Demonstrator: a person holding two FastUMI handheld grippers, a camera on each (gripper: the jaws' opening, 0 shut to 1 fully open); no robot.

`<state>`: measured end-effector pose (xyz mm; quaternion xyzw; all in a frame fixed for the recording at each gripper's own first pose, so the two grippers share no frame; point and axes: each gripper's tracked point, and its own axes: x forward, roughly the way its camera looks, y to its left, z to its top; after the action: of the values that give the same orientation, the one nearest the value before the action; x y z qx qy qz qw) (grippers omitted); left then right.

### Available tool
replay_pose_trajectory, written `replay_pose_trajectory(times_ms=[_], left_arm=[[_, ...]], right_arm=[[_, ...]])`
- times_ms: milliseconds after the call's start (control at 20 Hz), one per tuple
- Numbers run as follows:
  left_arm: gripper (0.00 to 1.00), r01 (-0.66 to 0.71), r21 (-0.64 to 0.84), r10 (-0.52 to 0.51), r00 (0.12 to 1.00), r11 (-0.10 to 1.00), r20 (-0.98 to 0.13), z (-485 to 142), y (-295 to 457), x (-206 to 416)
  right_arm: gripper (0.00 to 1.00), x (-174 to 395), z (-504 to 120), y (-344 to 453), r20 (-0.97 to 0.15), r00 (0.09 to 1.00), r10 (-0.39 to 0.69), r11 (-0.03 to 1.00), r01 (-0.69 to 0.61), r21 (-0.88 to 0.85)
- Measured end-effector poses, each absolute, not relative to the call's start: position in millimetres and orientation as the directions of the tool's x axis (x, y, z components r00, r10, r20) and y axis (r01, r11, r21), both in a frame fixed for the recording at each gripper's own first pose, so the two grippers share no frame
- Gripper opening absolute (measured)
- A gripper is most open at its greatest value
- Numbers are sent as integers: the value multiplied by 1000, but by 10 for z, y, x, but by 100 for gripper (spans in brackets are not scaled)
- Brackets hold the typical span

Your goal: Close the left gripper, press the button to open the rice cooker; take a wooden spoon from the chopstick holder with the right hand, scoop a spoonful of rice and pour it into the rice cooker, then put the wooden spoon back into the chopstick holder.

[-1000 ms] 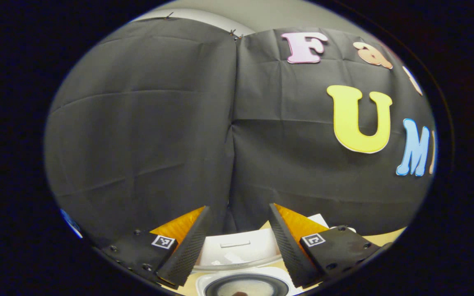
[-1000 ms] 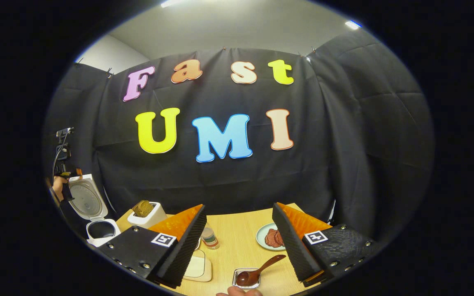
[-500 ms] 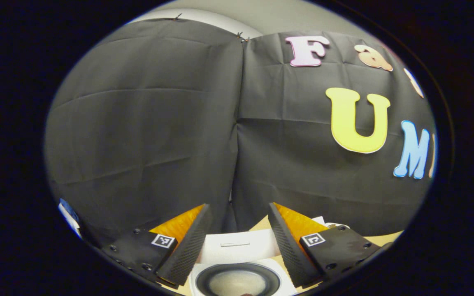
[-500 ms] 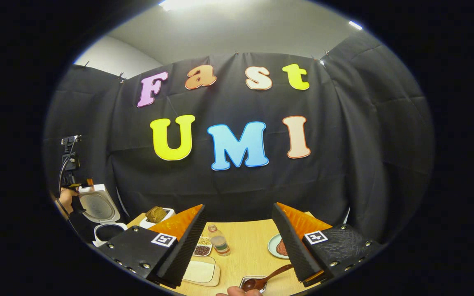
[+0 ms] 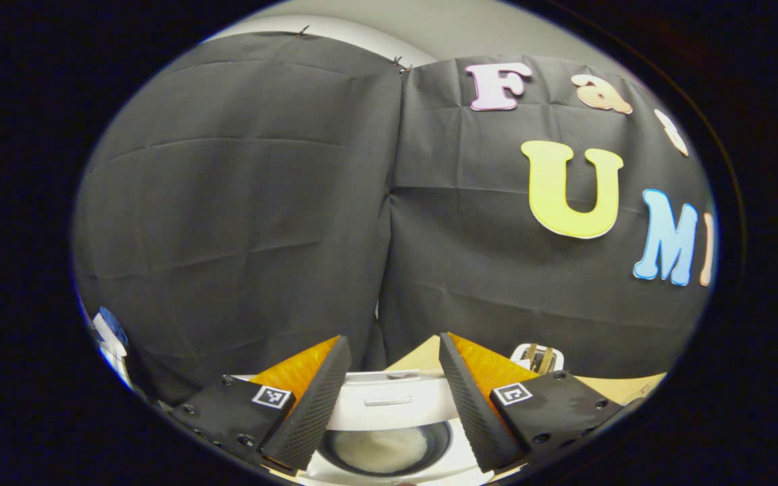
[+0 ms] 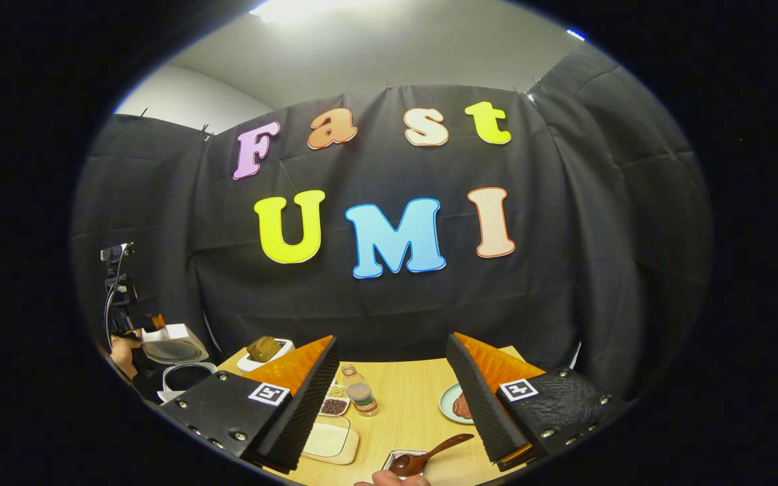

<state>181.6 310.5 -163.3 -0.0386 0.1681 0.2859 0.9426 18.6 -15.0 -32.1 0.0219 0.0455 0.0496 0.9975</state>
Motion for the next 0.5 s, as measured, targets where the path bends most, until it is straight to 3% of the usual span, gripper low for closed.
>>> replay_pose_trajectory(times_ms=[500], left_arm=[[92, -551, -1, 505, 765, 834, -401, -2295, 2709, 1321]], right_arm=[[97, -33, -231, -193, -79, 994, 69, 997, -71, -16]])
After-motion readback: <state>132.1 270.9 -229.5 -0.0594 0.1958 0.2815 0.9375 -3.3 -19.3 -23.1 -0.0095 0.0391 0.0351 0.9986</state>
